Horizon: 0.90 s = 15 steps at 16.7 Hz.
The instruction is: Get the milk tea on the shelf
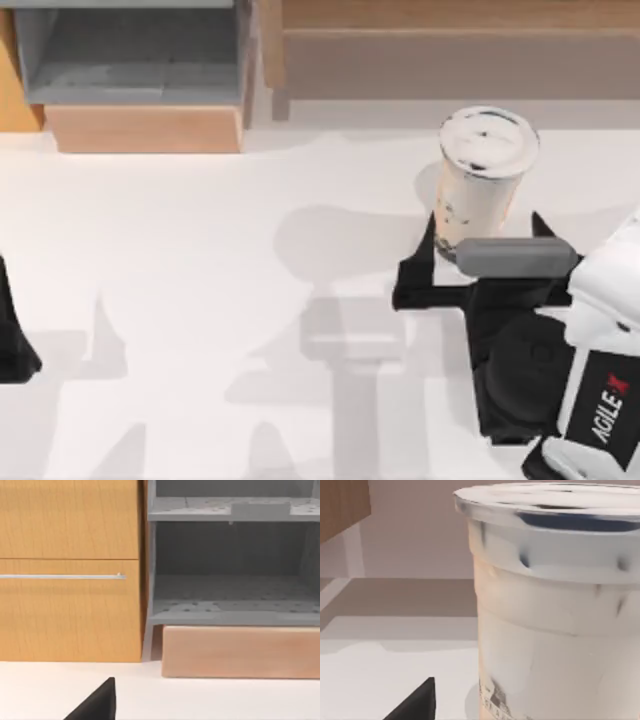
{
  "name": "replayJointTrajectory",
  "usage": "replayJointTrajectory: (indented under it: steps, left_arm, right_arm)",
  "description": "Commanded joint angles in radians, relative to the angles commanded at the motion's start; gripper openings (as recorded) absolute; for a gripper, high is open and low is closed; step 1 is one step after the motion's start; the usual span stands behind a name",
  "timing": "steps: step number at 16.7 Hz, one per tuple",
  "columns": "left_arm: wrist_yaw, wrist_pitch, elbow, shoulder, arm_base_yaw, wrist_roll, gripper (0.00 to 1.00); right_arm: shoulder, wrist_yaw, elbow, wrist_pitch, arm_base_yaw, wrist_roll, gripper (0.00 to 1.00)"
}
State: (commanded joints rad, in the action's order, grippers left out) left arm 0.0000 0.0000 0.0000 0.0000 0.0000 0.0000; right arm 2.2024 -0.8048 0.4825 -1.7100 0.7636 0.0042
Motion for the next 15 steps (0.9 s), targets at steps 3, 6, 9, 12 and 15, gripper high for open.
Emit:
replayJointTrajectory:
  steps: [3,6,9,12,15]
  left_arm:
    - [0.0,0.0,0.0,0.0,0.0,0.0,1.0]
    - [0.0,0.0,0.0,0.0,0.0,0.0,1.0]
    - [0.0,0.0,0.0,0.0,0.0,0.0,1.0]
    - [0.0,0.0,0.0,0.0,0.0,0.0,1.0]
    - [0.0,0.0,0.0,0.0,0.0,0.0,1.0]
  right_arm:
    - [0.019,0.078,0.102,0.081,-0.079,-0.001,1.0]
    - [0.034,0.133,0.174,0.137,-0.134,-0.002,1.0]
    - [0.035,0.136,0.178,0.14,-0.137,-0.002,1.0]
    - [0.035,0.136,0.178,0.14,-0.137,-0.002,0.85]
    - [0.035,0.136,0.178,0.14,-0.137,-0.002,0.62]
